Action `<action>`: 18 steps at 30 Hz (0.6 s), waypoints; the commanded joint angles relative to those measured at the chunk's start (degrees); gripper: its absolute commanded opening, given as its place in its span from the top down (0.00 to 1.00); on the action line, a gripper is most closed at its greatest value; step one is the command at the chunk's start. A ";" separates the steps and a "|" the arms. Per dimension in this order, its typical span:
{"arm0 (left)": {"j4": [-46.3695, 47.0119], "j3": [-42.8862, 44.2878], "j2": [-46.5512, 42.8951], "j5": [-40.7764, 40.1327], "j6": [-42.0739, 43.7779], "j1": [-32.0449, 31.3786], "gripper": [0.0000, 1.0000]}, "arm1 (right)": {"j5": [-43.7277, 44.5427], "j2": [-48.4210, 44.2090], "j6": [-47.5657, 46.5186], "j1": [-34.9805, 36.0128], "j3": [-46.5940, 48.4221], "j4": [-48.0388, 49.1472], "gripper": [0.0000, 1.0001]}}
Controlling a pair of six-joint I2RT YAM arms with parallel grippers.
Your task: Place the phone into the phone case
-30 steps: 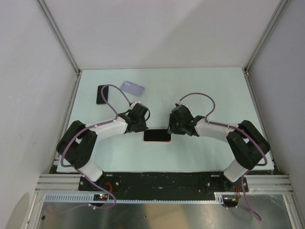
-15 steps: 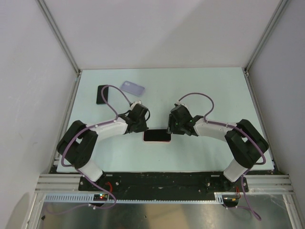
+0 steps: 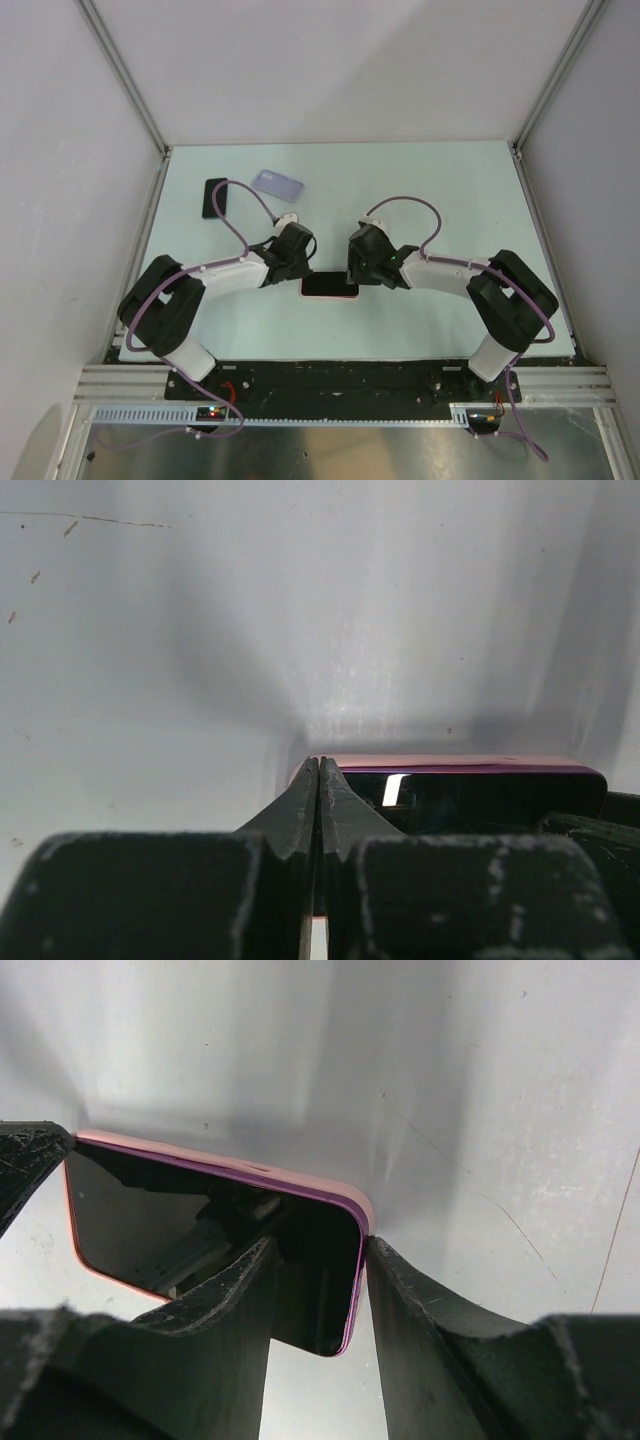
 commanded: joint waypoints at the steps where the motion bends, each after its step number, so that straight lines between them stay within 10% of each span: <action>1: -4.69 -2.82 1.19 1.12 0.03 -1.27 0.95 | 1.92 1.16 0.30 1.38 0.14 -2.59 0.55; 18: -4.69 2.65 -3.64 4.79 0.11 -1.32 0.95 | 3.35 0.38 -0.10 1.84 0.10 -3.37 0.55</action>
